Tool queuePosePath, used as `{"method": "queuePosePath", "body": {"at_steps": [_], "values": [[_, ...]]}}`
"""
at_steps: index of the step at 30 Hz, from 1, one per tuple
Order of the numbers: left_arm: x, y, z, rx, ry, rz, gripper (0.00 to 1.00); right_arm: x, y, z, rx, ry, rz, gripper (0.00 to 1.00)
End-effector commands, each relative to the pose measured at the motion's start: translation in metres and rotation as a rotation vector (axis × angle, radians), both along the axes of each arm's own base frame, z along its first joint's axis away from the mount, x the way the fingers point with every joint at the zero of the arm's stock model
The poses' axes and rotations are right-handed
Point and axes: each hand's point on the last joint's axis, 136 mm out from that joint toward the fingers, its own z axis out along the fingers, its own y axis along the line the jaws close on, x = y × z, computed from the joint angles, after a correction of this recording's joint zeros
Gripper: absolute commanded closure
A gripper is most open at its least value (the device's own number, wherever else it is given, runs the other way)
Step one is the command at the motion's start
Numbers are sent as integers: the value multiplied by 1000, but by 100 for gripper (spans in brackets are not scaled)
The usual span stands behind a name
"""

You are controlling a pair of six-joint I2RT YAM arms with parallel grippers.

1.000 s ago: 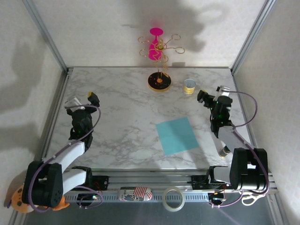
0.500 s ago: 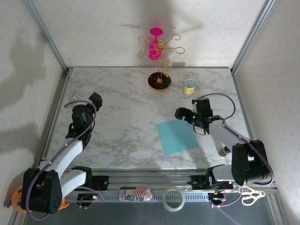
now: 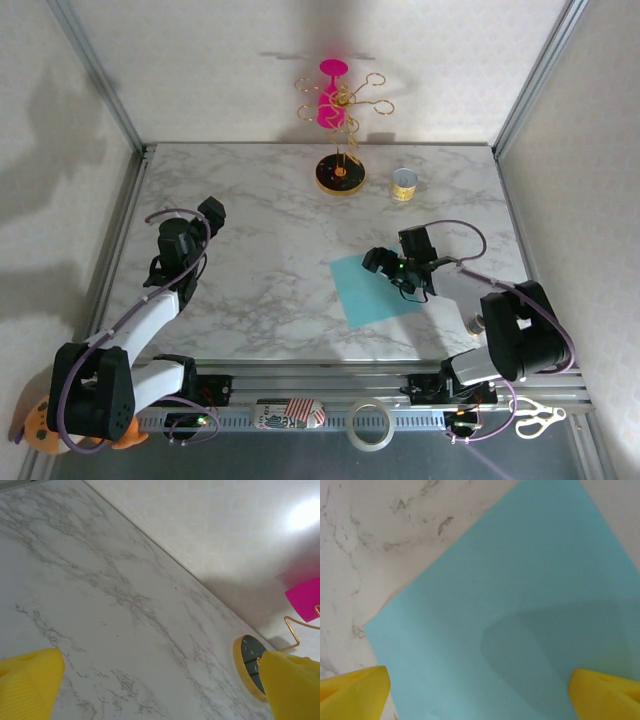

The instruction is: Fold a paper plane with a square sheet of paper (pick it up from the middle)

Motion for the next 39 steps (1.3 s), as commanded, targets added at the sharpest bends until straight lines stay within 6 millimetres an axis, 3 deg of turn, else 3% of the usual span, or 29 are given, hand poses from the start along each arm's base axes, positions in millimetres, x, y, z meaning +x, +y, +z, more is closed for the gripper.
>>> {"method": "queuePosePath", "body": {"at_steps": [1,6,12,19,25,28,31,35,36,39], "values": [[4,-2,15,-4,-30,-4,1,3,-2,-21,-33,55,-62,6],[3,0,10,2,-7,7,1,20,11,-25,-9,85,-176,6],[3,0,3,0,26,6,1,39,70,-20,20,106,-181,6],[5,-2,-8,6,105,-2,1,39,122,-22,46,195,-234,6],[6,-10,-14,-26,143,-34,1,55,172,11,283,183,-181,7],[8,-25,-22,-47,170,-97,1,48,190,16,334,217,-167,7],[10,-41,-32,-36,245,-164,1,51,194,30,384,194,-143,7],[10,-69,-46,-8,367,-242,1,58,187,64,391,63,-88,6],[10,-78,-50,-4,392,-260,1,69,170,69,373,18,-108,6],[4,-117,-60,14,459,-349,1,77,123,75,256,-96,-143,3]]}}
